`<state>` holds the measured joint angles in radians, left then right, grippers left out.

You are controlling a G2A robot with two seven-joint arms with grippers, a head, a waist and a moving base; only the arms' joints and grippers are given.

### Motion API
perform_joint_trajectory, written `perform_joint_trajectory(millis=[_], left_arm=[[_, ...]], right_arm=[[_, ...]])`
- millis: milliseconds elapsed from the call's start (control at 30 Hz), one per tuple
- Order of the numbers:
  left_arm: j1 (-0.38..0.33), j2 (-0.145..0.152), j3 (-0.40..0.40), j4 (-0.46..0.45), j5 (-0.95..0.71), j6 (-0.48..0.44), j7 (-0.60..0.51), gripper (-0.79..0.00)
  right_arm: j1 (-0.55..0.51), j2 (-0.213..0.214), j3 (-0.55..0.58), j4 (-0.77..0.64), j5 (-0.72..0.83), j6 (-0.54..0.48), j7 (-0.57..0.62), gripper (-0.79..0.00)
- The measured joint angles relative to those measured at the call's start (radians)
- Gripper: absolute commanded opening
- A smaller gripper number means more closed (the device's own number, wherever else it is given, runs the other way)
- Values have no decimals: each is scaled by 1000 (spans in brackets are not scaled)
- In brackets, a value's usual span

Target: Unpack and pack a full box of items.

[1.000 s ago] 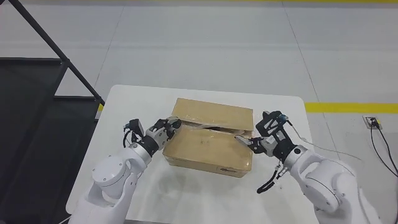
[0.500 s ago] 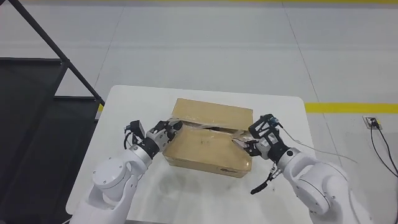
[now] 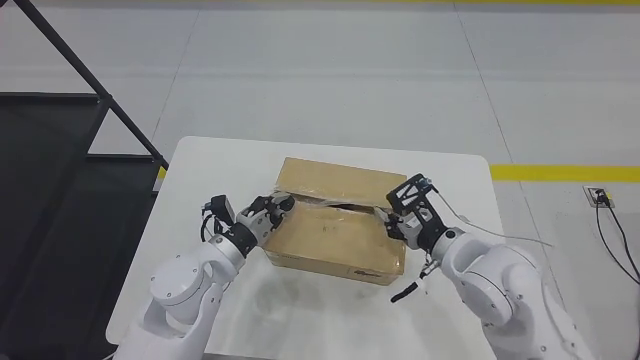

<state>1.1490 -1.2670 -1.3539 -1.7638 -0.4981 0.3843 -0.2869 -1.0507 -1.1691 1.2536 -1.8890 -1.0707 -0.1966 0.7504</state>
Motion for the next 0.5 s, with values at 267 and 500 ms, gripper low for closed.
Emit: perform_joint_trajectory(millis=[267,500], left_arm=[[-5,1,2,8,-1,-5,-8,-785],[-4,2,0,6,-2,-7,-8,-785]], right_arm=[[-10,3,7,-18,-16,1,17,-659],[-17,5,20,-25,-32,12,25,-785]])
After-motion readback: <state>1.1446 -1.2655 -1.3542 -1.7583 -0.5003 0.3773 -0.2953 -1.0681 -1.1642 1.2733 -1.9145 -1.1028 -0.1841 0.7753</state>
